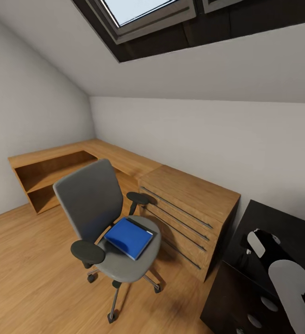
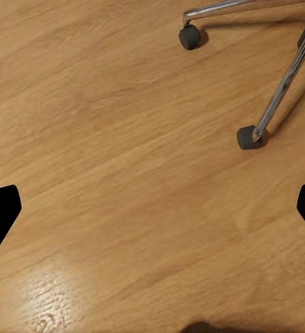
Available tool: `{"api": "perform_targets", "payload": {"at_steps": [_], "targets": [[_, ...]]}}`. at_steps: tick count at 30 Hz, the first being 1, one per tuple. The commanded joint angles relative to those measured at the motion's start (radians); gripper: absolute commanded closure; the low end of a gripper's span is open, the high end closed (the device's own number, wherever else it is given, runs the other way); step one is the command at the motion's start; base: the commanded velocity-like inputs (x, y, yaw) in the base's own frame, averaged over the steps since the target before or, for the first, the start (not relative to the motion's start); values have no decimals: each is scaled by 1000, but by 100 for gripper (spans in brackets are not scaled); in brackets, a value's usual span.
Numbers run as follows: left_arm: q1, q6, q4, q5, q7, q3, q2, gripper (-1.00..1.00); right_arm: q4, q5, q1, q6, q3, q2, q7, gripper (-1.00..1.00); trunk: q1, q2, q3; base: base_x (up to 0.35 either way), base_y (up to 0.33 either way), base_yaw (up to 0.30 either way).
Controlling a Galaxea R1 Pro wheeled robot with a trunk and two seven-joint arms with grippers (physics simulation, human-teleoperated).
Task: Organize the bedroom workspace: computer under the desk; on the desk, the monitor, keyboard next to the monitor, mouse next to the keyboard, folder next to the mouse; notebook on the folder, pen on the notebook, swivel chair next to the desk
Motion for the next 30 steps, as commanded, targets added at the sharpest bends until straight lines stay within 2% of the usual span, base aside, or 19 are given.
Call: {"api": "perform_targets", "payload": {"at_steps": [1,2,3,23,24,25,28,30], "targets": [[-1,-4,0,8,8,-8,1,-100,-3,-11,0,2,0,0,-8,100,0,-1,-1,0,0,0],[-1,-4,0,8,8,-8,1,-100,-5,-11,0,2,0,0,-8,100,0,-1,-1,0,0,0],[-1,-4,0,8,8,-8,1,-100,-7,-10,0,2,0,0,-8,-100,0,-1,-1,0,0,0],[-1,-4,0,9,8,-8,1,-100,-20,-11,0,-1,0,0,-7,-100,0,-1,-1,0,0,0],[-1,-3,0,9,8,-8,1,-100,-49,-12,0,-4,-2,3,-5,-100,0,-1,-1,0,0,0],[-1,-3,0,9,9,-8,1,-100,-147,-16,1,-1,-5,11,-5,-100,0,-1,-1,0,0,0],[-1,-3,0,9,10,-8,1,-100,-226,-18,3,2,-6,24,-8,-100,0,-1,-1,0,0,0],[-1,-3,0,10,10,-8,1,-100,-311,-17,6,3,-6,47,-14,-100,0,-1,-1,0,0,0]]}}
